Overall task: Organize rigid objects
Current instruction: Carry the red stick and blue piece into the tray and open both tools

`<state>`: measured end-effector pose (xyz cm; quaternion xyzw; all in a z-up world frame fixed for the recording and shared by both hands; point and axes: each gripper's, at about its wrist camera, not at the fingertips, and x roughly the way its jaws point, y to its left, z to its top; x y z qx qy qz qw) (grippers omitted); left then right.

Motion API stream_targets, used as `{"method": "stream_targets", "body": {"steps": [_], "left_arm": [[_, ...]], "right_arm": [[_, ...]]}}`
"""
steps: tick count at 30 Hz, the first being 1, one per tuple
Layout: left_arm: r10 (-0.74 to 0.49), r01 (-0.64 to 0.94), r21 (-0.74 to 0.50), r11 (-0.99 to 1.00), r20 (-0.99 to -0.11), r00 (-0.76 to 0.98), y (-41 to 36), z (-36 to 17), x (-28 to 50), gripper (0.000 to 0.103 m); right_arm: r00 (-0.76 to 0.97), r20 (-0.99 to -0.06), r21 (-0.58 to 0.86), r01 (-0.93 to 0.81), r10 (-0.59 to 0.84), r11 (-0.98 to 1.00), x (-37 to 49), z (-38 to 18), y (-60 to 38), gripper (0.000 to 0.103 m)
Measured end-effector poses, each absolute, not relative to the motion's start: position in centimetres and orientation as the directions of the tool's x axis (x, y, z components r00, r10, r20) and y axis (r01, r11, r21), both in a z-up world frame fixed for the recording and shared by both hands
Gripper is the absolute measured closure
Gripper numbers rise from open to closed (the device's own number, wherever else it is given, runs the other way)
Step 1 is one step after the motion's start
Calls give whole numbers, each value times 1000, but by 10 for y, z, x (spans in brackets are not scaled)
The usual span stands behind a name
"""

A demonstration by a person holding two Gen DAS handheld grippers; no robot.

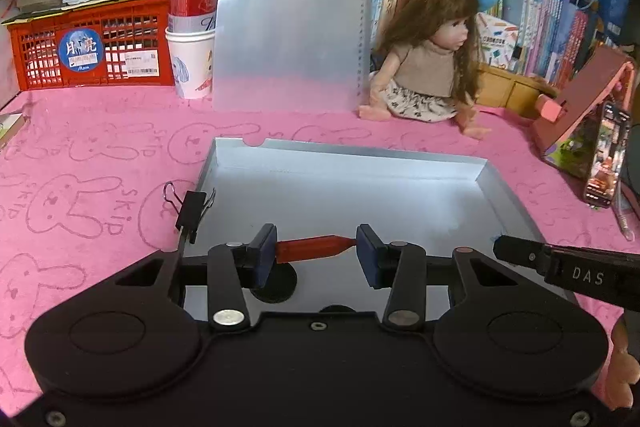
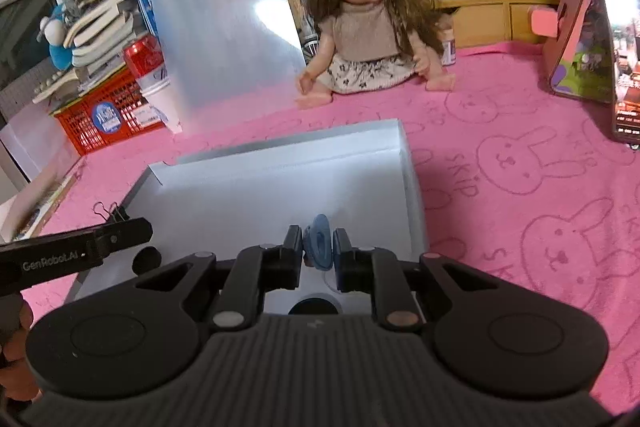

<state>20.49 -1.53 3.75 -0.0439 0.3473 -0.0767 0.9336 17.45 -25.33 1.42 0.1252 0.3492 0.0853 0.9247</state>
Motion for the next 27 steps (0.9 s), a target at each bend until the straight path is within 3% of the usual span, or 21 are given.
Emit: {"method": "stream_targets", "body": {"steps": [27], "left_arm": [[-125, 103, -75, 992, -709, 694, -23, 9, 239, 61]], "right_arm": [[680, -692, 254, -82, 241, 964, 208, 2, -232, 82]]}}
